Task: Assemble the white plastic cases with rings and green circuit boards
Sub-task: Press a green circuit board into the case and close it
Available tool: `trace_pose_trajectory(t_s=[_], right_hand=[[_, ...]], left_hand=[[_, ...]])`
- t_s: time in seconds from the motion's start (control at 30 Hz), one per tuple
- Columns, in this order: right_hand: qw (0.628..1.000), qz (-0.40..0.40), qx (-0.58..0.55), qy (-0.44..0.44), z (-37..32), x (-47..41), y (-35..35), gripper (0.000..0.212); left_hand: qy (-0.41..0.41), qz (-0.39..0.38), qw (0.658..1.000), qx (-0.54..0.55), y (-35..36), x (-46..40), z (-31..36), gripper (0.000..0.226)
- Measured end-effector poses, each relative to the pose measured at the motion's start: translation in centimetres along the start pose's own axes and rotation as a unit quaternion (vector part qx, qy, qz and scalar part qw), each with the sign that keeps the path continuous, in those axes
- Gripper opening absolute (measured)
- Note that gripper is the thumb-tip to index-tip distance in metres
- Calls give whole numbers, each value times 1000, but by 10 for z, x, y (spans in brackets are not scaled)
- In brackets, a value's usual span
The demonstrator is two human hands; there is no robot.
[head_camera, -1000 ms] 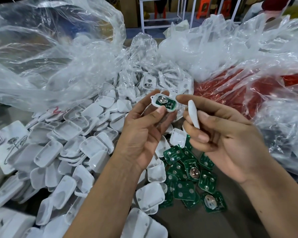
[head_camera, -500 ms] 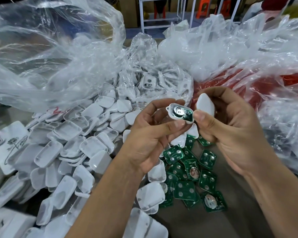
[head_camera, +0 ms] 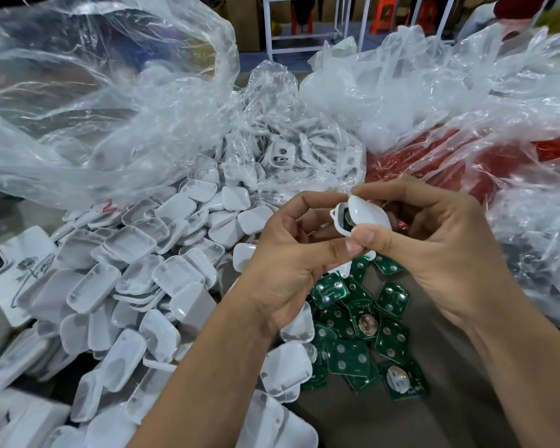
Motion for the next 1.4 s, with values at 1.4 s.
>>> trace_pose_trajectory(t_s=[1.4], right_hand=[[995,1,102,-14,7,0,8,28]], left_hand=[[44,46,998,-3,-4,0,7,43]])
Point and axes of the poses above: each hand's wrist, its own x-axis away from the middle knuckle, its own y-axis out of the palm, z = x × y, the point moved 8 cm from there along -x, towards the middle knuckle, and after that the axes turned 5 degrees about -y, right-handed, at the moved point
